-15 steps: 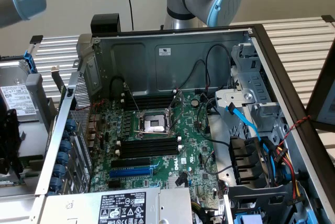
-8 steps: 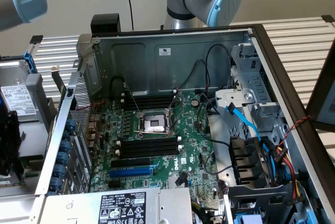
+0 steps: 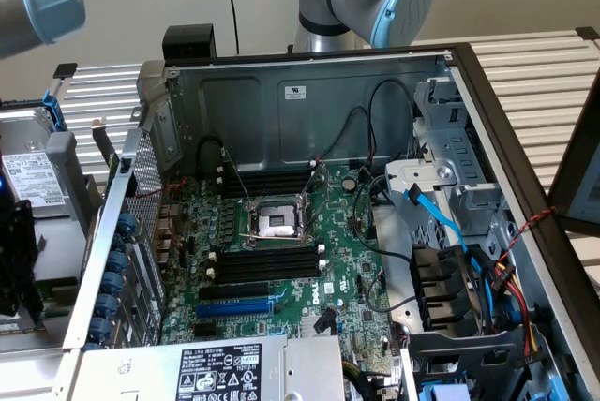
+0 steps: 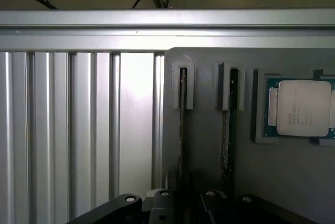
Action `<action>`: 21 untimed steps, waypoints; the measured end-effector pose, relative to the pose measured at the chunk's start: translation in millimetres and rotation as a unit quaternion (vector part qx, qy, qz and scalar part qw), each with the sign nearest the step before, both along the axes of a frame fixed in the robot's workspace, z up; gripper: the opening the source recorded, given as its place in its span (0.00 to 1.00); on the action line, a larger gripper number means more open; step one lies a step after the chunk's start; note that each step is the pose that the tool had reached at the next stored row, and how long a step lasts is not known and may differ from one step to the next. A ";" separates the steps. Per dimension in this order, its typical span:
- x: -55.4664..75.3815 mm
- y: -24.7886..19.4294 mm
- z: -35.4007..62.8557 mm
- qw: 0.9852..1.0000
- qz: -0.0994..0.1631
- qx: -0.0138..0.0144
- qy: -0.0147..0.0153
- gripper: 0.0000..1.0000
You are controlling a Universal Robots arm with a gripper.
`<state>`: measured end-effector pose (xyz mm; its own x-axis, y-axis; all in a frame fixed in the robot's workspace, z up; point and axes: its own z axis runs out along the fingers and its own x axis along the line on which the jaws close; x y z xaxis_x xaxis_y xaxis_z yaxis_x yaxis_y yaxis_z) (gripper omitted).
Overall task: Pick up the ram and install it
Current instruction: 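Pick up the ram and move it above insertion slot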
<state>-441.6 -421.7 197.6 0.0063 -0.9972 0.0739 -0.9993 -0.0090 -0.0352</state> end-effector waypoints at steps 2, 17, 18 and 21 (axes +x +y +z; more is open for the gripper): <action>0.0 0.0 0.0 1.000 0.000 0.001 0.000 0.24; -0.1 0.0 0.0 1.000 0.000 0.001 0.000 0.13; -0.1 0.0 0.0 1.000 0.000 0.001 0.000 0.13; -0.1 0.0 0.0 1.000 0.000 0.001 0.000 0.13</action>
